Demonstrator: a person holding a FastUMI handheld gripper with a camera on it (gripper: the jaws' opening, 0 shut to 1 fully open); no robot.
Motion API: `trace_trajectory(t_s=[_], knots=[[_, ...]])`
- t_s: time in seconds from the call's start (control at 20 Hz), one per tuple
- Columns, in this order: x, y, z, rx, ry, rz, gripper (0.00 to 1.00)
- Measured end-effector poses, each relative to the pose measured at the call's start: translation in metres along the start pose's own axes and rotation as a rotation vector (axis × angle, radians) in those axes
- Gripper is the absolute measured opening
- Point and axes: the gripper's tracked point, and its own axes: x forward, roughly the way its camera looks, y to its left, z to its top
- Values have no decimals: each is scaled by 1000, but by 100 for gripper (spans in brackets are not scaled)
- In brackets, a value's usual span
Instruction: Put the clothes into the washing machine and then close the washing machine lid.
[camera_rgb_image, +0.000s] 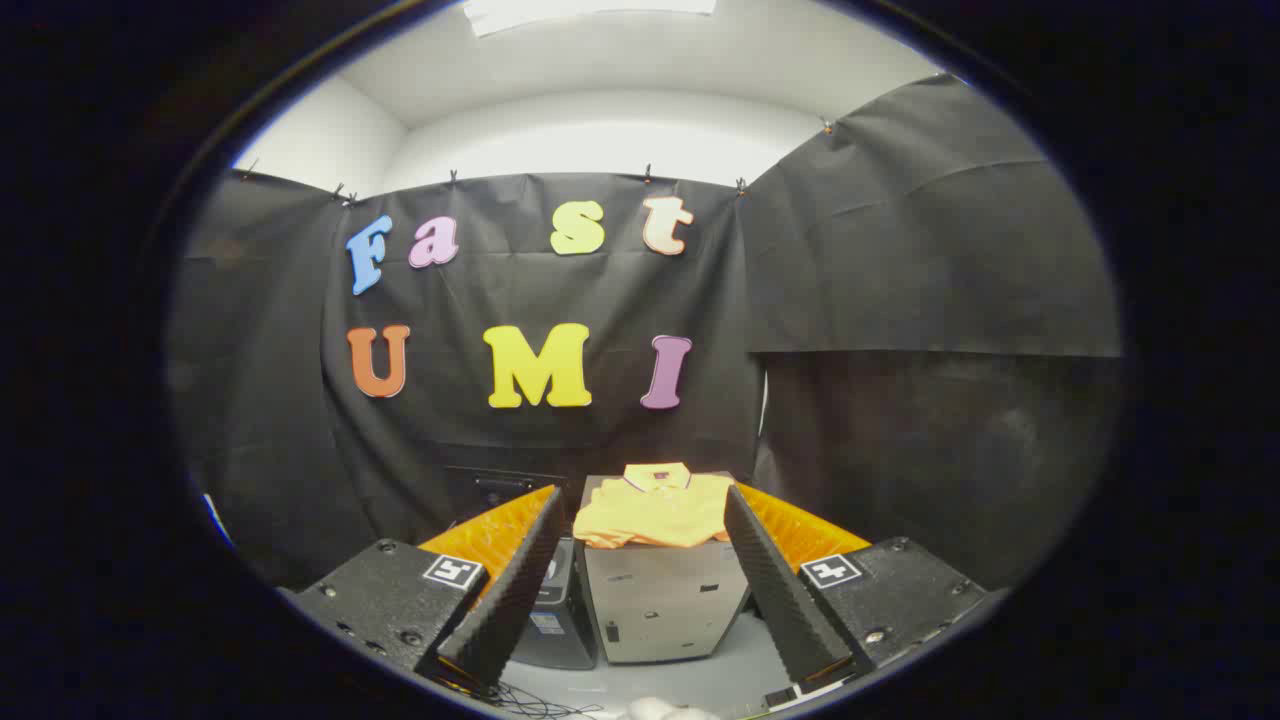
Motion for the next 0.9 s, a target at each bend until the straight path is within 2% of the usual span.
trace_trajectory(t_s=[0.9], knots=[[-18,6,14,-9,-23,-3,100]])
